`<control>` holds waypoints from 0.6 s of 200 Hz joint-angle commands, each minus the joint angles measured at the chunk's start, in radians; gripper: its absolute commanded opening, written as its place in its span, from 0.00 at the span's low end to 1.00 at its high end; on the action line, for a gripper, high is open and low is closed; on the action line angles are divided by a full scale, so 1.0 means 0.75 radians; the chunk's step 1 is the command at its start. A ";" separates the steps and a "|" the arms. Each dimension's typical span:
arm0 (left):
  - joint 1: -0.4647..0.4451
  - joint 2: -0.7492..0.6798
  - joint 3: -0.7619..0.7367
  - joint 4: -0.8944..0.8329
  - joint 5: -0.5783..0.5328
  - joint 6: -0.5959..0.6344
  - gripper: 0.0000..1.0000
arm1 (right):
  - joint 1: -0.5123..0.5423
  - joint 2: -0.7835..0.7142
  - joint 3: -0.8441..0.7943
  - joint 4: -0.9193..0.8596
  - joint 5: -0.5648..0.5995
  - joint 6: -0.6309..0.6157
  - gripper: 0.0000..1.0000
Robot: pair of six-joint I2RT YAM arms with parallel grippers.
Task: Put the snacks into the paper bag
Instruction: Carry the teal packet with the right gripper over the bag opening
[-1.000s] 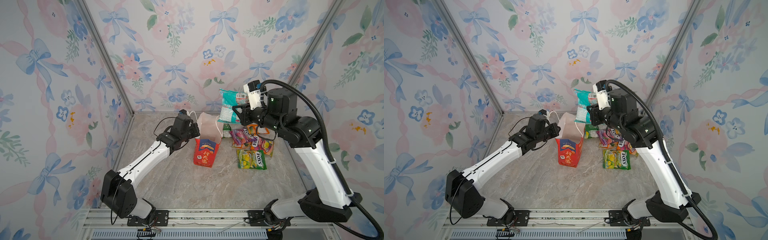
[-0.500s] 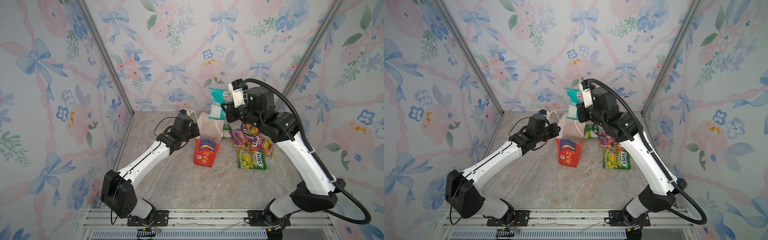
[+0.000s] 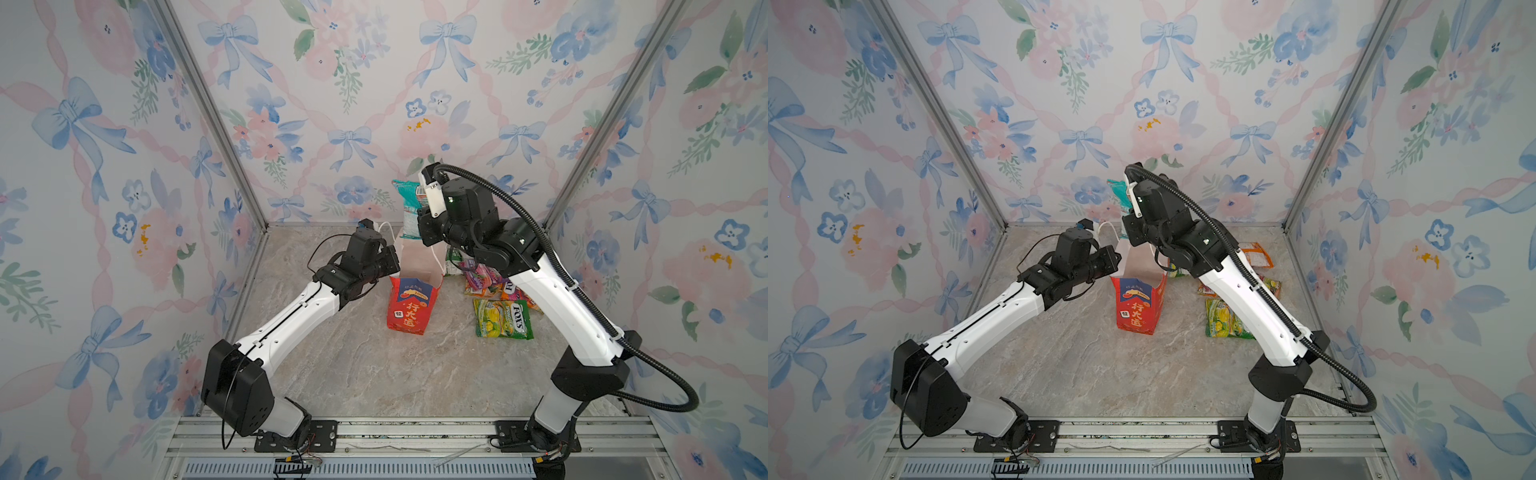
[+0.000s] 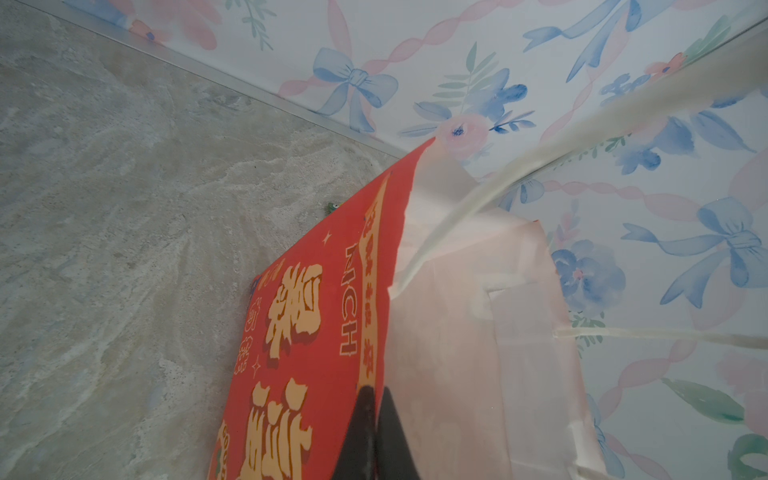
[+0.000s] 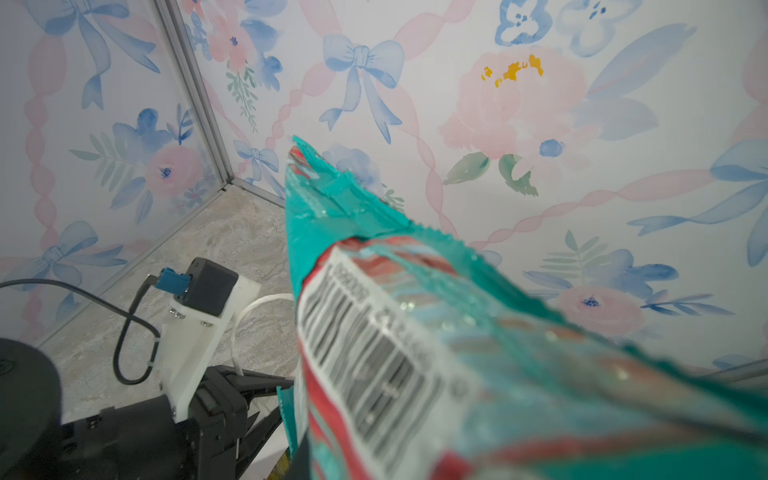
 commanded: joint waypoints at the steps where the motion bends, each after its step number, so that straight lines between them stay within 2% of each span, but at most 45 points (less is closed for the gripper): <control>1: -0.012 -0.010 -0.018 0.008 0.006 0.017 0.00 | 0.031 0.025 0.073 -0.053 0.141 -0.031 0.00; 54: -0.011 -0.010 -0.031 0.018 0.011 0.016 0.00 | 0.043 0.075 0.107 -0.142 0.213 0.031 0.00; 120: -0.012 -0.022 -0.042 0.027 0.012 0.015 0.00 | 0.048 0.107 0.110 -0.256 0.222 0.077 0.00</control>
